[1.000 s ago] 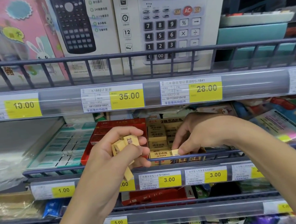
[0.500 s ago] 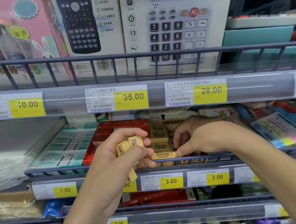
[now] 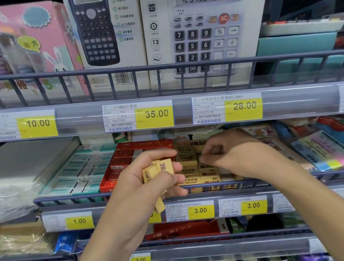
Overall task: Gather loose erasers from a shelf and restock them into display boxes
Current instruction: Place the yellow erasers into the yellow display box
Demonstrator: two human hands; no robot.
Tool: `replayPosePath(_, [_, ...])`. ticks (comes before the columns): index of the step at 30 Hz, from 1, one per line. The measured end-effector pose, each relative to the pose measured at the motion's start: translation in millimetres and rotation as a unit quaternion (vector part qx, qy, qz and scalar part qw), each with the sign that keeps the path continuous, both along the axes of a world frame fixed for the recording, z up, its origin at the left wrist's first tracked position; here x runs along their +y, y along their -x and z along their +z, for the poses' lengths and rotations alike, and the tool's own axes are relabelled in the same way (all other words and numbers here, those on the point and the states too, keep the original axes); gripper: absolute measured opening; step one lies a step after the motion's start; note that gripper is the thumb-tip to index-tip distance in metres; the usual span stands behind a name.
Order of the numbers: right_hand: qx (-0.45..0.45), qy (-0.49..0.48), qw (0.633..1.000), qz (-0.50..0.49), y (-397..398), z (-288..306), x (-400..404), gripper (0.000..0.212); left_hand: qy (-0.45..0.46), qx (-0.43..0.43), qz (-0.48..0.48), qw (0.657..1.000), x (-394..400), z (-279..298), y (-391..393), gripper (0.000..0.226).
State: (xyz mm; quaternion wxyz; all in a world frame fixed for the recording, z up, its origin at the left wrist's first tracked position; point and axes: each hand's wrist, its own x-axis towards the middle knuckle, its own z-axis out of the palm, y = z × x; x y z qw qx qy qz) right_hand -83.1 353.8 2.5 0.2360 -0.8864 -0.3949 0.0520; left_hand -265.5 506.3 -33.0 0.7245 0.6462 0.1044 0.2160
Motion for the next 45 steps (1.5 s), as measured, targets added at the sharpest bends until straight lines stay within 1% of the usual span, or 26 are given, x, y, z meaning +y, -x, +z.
replayPosePath(2, [0.019,-0.106,0.994,0.035,9,2,-4,0.014,0.011,0.005,-0.009,1.0,-1,0,1,0.04])
replayPosePath(4, [0.06,-0.172,0.977,0.11,23,5,-6,0.022,0.016,0.01,-0.011,1.0,-2,-1,0,0.046])
replayPosePath(6, [0.094,-0.199,0.96,0.172,36,6,-4,0.023,0.014,0.016,-0.021,1.0,-4,-1,0,0.048])
replayPosePath(8, [0.071,-0.183,0.961,0.197,44,4,2,0.021,0.007,0.019,-0.04,0.999,-6,1,0,0.041])
replayPosePath(10, [0.061,-0.172,0.963,0.197,48,2,5,0.017,0.0,0.021,-0.051,0.998,-6,1,0,0.037])
replayPosePath(12, [0.081,-0.184,0.959,0.198,50,1,5,0.012,0.007,0.02,-0.053,0.998,-6,0,1,0.032])
replayPosePath(14, [0.114,-0.197,0.952,0.205,50,1,3,0.012,0.019,0.016,-0.051,0.998,-6,-1,2,0.025])
replayPosePath(16, [0.166,-0.232,0.936,0.206,48,3,1,0.015,0.023,0.013,-0.041,0.999,-5,-1,4,0.022])
replayPosePath(18, [0.196,-0.265,0.923,0.196,45,4,-2,0.014,0.009,0.021,-0.021,1.0,-3,0,5,0.024])
replayPosePath(21, [0.201,-0.286,0.917,0.192,44,4,-2,0.009,-0.023,0.024,-0.007,0.999,-1,4,7,0.029])
replayPosePath(23, [0.205,-0.3,0.912,0.193,46,0,-1,0.011,-0.036,0.024,-0.012,0.999,-3,6,7,0.033])
replayPosePath(25, [0.183,-0.312,0.912,0.191,49,-3,-1,0.016,-0.03,0.021,-0.008,0.999,-4,6,6,0.032])
replayPosePath(27, [0.14,-0.307,0.922,0.19,52,-5,-4,0.027,-0.014,0.013,0.001,1.0,-5,5,4,0.027])
replayPosePath(29, [0.062,-0.282,0.936,0.2,54,-7,-7,0.036,-0.004,0.004,0.006,1.0,-6,5,2,0.027])
replayPosePath(31, [-0.052,-0.255,0.946,0.193,55,-9,-7,0.036,-0.004,0.0,0.003,1.0,-7,6,0,0.033])
replayPosePath(33, [-0.104,-0.253,0.945,0.182,55,-9,-7,0.034,-0.003,0.001,-0.005,1.0,-7,5,-1,0.035])
replayPosePath(34, [-0.113,-0.251,0.944,0.184,54,-7,-9,0.032,-0.002,0.001,-0.007,1.0,-6,4,-1,0.033])
replayPosePath(36, [-0.099,-0.24,0.95,0.172,44,-1,-17,0.025,0.001,0.001,-0.005,1.0,-3,2,-2,0.026])
replayPosePath(37, [-0.09,-0.215,0.962,0.138,34,2,-22,0.022,0.007,-0.002,-0.005,1.0,-1,1,-2,0.022])
replayPosePath(38, [-0.083,-0.173,0.977,0.094,22,5,-27,0.024,0.014,-0.006,-0.006,1.0,0,1,-1,0.021])
replayPosePath(39, [-0.062,-0.134,0.988,0.048,8,8,-31,0.029,0.019,-0.009,-0.008,1.0,2,0,-1,0.021])
replayPosePath(41, [0.023,-0.108,0.994,-0.01,-18,6,-36,0.023,0.014,-0.01,-0.016,1.0,4,-1,0,0.027])
replayPosePath(42, [0.04,-0.104,0.994,-0.019,-28,5,-36,0.02,0.01,-0.009,-0.02,1.0,5,-1,0,0.031])
replayPosePath(45, [0.017,-0.069,0.997,-0.034,-41,1,-31,0.017,0.003,-0.005,-0.025,1.0,7,-1,0,0.034])
